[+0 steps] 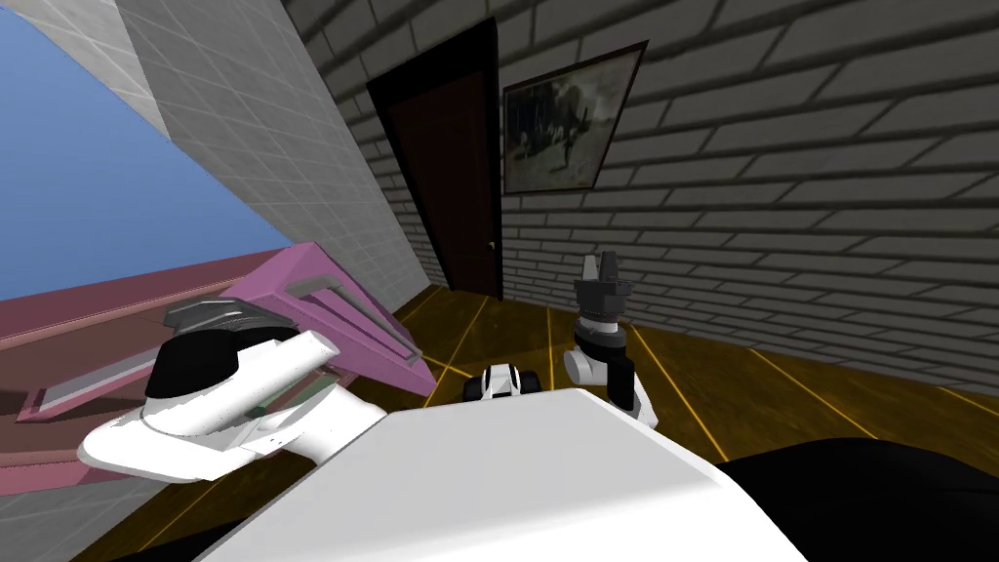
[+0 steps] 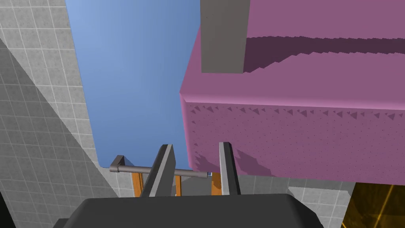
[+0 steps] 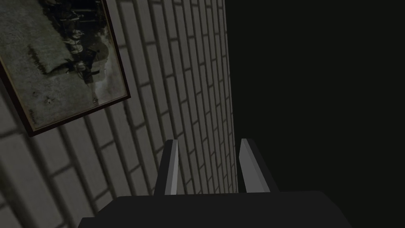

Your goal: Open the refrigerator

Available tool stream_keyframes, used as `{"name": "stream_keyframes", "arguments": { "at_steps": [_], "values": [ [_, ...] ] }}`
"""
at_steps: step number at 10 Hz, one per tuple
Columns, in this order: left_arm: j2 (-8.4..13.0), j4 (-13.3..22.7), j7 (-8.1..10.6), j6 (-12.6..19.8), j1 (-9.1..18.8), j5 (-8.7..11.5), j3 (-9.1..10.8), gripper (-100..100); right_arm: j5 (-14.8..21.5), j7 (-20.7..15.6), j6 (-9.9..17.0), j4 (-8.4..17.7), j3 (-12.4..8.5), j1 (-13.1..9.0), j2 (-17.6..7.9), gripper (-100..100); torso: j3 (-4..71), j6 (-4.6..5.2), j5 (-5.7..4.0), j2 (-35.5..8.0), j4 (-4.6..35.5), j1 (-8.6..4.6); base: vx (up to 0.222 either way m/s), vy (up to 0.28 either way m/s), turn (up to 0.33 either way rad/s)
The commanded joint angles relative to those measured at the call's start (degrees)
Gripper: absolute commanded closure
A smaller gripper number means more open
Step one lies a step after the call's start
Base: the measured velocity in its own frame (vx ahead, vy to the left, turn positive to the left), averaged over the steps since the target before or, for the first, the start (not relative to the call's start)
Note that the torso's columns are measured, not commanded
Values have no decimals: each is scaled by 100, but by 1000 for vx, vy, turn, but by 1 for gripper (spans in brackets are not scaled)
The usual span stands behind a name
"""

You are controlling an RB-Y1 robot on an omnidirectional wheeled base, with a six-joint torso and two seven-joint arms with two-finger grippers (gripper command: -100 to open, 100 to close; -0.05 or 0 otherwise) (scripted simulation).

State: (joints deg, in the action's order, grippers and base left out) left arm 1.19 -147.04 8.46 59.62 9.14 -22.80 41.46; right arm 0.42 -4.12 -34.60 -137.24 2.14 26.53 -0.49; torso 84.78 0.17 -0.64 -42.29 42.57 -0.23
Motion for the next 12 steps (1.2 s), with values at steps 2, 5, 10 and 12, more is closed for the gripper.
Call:
{"name": "stream_keyframes", "arguments": {
  "at_steps": [2, 5, 10, 12],
  "values": [
    [-15, -12, 43, 42, -22, -119, 115, 100, 0, 0, 1, 1, 0, -1, -1, 0, -20, -21, 16, -22, 7, 19, 160, -109, 6],
    [12, -71, 128, 60, -23, -358, 338, 100, 0, 0, 0, 0, -1, -1, -1, 0, 20, 6, 0, 24, -12, 7, 214, -113, 12],
    [54, -159, 254, 87, -25, -716, 671, 100, 0, 0, 0, 0, 0, 0, 0, 0, 38, 9, 12, 42, -19, 59, 242, -129, 0],
    [68, -189, 297, 96, -26, -835, 783, 100, 0, 0, 0, 0, -1, 0, -1, 0, 25, -1, 28, 29, -18, 84, 245, -93, -1]
  ]
}}
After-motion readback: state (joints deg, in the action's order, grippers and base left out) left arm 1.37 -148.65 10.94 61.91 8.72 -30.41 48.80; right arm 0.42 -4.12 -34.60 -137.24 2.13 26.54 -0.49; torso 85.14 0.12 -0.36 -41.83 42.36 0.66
